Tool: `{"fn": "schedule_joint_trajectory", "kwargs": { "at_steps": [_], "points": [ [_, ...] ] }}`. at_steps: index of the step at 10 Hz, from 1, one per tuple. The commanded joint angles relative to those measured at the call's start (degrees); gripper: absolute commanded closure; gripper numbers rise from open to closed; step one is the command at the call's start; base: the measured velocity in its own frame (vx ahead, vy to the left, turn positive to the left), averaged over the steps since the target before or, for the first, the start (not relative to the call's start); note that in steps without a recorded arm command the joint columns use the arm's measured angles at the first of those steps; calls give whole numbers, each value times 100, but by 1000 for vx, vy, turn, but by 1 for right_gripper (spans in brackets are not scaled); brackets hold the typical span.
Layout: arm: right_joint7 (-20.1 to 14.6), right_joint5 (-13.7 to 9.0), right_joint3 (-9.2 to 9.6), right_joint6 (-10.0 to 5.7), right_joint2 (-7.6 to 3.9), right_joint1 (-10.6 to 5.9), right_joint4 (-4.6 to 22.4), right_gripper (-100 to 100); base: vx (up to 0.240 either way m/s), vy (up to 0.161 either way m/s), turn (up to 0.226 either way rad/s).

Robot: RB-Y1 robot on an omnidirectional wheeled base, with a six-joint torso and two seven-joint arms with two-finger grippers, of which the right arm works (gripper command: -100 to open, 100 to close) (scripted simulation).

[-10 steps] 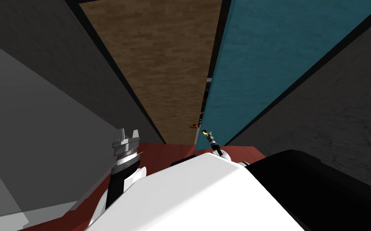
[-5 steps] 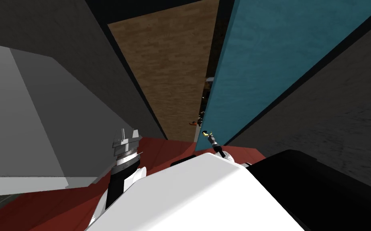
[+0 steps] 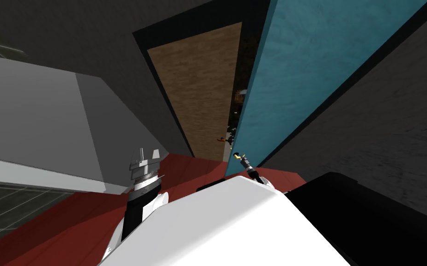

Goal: Pull the door open

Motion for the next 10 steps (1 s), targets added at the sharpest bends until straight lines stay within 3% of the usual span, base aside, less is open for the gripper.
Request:
{"fn": "schedule_joint_trajectory", "kwargs": {
  "at_steps": [1,3,6,9,10],
  "points": [
    [-61,37,38,-181,-35,48,77,100,-236,-36,180],
    [-171,97,89,-466,-126,193,141,100,-204,-81,184],
    [-216,121,110,-582,-164,252,167,100,-113,-27,55],
    [-329,183,163,-877,-258,402,233,100,-140,-41,128],
    [-294,154,127,-817,-256,297,297,100,-84,-15,27]
  ]
}}
